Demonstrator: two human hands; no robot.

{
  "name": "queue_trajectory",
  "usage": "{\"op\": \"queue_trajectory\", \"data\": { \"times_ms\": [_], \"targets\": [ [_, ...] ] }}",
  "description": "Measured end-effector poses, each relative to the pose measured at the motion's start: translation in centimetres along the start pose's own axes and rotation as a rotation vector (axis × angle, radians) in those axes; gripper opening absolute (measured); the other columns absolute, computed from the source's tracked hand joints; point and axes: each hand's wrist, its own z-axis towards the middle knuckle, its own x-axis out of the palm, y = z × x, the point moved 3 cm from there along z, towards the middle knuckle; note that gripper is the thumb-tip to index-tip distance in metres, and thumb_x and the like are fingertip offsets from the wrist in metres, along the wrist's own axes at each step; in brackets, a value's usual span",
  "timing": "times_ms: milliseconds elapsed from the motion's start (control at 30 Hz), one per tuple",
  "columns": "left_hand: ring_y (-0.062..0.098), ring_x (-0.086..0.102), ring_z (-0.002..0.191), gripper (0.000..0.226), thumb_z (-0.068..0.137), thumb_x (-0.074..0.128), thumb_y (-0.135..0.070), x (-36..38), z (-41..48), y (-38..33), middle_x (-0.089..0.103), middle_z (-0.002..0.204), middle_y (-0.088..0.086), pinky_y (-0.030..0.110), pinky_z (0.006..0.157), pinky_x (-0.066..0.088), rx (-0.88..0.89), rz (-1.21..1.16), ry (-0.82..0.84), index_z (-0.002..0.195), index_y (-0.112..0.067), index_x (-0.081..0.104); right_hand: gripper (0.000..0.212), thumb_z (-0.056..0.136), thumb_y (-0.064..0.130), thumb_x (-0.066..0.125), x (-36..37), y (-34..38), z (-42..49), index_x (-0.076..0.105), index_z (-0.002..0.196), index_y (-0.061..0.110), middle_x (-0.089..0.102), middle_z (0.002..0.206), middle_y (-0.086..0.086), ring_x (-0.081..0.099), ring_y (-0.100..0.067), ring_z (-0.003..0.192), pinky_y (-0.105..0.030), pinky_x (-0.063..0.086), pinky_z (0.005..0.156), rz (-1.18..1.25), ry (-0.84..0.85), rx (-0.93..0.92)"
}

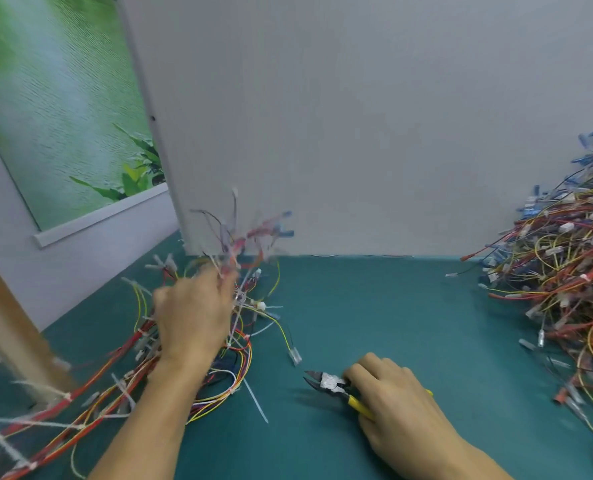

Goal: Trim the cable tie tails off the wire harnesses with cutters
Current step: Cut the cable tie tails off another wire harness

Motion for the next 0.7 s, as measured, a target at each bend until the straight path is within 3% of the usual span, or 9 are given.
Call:
{"op": "queue_trajectory", "data": {
  "times_ms": [33,100,233,300,367,467,567,700],
  "targets": [
    [0.026,0.059,0.068,0.044,0.100,0.034,-0.046,1.2,-0.4,-0.1,0.063,0.067,0.002,0.038,0.078,0.035,-0.013,0.060,0.107,0.084,-0.017,0.063,0.029,0.089,0.022,0.037,0.0,0.0,0.0,0.046,0.114,0.031,0.041,0.111,0.012,0.039,-0.015,0.093,-0.029,0.033,0.080,0.010,-0.001,0.001],
    [0.027,0.059,0.070,0.038,0.099,0.041,-0.042,2.0,-0.9,-0.5,0.063,0.067,0.000,0.038,0.076,0.035,-0.002,0.081,0.144,0.077,-0.018,0.061,0.027,0.089,0.022,0.037,-0.2,-0.1,0.0,0.045,0.113,0.031,0.040,0.109,0.012,0.039,-0.014,0.094,-0.028,0.032,0.081,0.039,0.010,0.008],
    [0.027,0.055,0.070,0.026,0.096,0.049,-0.029,1.9,-1.8,-2.1,0.061,0.069,0.000,0.041,0.077,0.035,0.040,0.000,-0.039,0.074,-0.018,0.057,0.019,0.091,0.023,0.038,-0.8,-0.1,0.1,0.046,0.108,0.029,0.043,0.102,0.012,0.043,-0.015,0.094,-0.029,0.036,0.082,0.117,0.033,0.046],
    [0.027,0.054,0.069,0.023,0.096,0.045,-0.026,1.6,-2.4,-2.8,0.059,0.069,0.001,0.042,0.078,0.034,0.066,-0.046,-0.146,0.077,-0.017,0.056,0.007,0.094,0.028,0.044,-1.5,-0.2,0.4,0.047,0.100,0.027,0.049,0.093,0.012,0.047,-0.016,0.089,-0.030,0.040,0.077,0.221,-0.043,0.123],
    [0.027,0.051,0.064,0.021,0.094,0.043,-0.026,1.4,-3.1,-4.0,0.056,0.065,0.001,0.041,0.075,0.035,0.127,-0.078,-0.196,0.080,-0.016,0.055,0.008,0.094,0.031,0.054,-2.5,-0.6,0.8,0.050,0.090,0.024,0.056,0.080,0.009,0.051,-0.015,0.078,-0.029,0.041,0.070,0.435,-0.164,0.265],
    [0.028,0.049,0.060,0.016,0.092,0.051,-0.024,1.4,-4.6,-6.4,0.053,0.062,0.002,0.040,0.067,0.036,0.244,-0.106,-0.220,0.079,-0.015,0.054,0.012,0.092,0.025,0.061,-3.7,-1.2,2.6,0.060,0.084,0.016,0.068,0.073,0.000,0.055,-0.012,0.060,-0.033,0.046,0.064,0.948,-0.261,0.476],
    [0.026,0.052,0.063,0.015,0.090,0.052,-0.026,1.9,-6.2,-8.3,0.056,0.065,0.000,0.039,0.066,0.039,0.349,-0.120,-0.133,0.078,-0.018,0.057,0.015,0.092,0.019,0.062,-4.4,-1.2,5.3,0.064,0.082,0.008,0.071,0.075,-0.004,0.053,-0.011,0.053,-0.029,0.045,0.053,1.187,-0.261,0.553],
    [0.025,0.056,0.068,0.021,0.083,0.046,-0.030,2.2,-6.9,-8.9,0.060,0.070,-0.001,0.039,0.069,0.046,0.420,-0.131,0.038,0.083,-0.017,0.062,0.014,0.087,0.014,0.069,-4.2,-1.1,8.3,0.063,0.078,0.006,0.064,0.072,-0.011,0.048,-0.016,0.052,-0.027,0.038,0.049,1.263,-0.159,0.627]
  ]
}}
